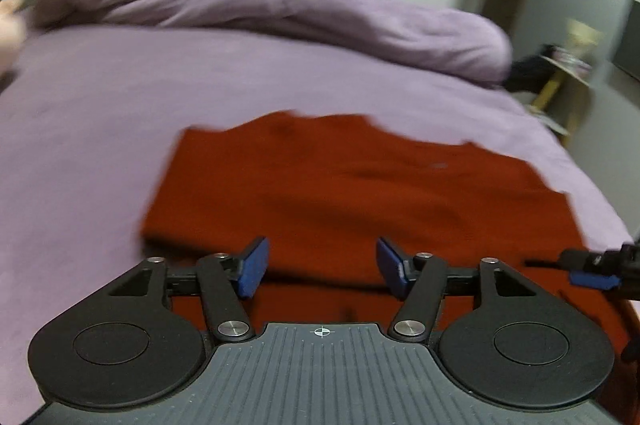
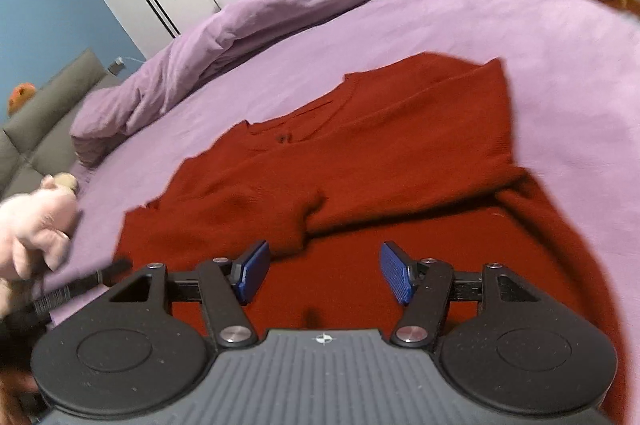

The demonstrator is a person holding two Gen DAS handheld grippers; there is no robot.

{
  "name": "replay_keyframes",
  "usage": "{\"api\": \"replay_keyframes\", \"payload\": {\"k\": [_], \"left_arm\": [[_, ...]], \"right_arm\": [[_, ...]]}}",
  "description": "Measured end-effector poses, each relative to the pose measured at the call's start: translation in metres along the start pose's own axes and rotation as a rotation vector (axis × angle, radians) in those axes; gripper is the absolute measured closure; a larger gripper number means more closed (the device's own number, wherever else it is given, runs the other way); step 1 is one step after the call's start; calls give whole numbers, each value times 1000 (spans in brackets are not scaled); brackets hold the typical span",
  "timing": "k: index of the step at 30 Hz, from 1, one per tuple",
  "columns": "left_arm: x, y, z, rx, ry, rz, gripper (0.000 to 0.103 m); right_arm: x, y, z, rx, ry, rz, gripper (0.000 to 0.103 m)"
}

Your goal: Fold small clothes

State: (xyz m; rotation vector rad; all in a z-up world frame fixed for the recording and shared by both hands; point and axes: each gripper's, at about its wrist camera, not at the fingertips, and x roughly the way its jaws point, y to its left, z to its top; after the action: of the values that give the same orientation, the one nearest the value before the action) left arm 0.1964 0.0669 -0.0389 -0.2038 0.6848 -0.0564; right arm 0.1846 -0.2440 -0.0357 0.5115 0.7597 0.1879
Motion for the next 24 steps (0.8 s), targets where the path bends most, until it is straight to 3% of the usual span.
{"api": "replay_keyframes", "payload": {"k": [4, 7, 9, 11, 13, 14, 16, 19, 21, 24], "left_arm": [[-6, 47, 0, -109, 5, 59, 30], [-5, 57, 4, -135, 1, 78, 27], [-5, 54, 5, -120, 0, 85, 27], [-5, 48, 1, -90, 4, 89, 27], [-4, 43, -2, -72, 7, 91, 27], [-5, 39, -3, -70, 9, 87, 27], [-6, 38, -2, -65, 4, 71, 27], [-3, 34, 0, -42, 10, 66, 27], [2, 32, 1, -31, 18, 84, 27], [11, 30, 2, -39, 33, 77, 27]], "right_arm": [[43, 7, 18, 67, 42, 60, 41], [73, 5, 23, 157, 113, 82, 42], [79, 9, 24, 161, 104, 92, 45], [86, 16, 27, 142, 124, 94, 63], [93, 21, 28, 131, 152, 98, 94], [95, 25, 30, 108, 163, 101, 97], [85, 36, 38, 12, 103, 76, 98], [52, 47, 54, -131, -98, -6, 100], [37, 46, 60, -210, -203, -122, 103], [38, 29, 64, -251, -224, -257, 103]]}}
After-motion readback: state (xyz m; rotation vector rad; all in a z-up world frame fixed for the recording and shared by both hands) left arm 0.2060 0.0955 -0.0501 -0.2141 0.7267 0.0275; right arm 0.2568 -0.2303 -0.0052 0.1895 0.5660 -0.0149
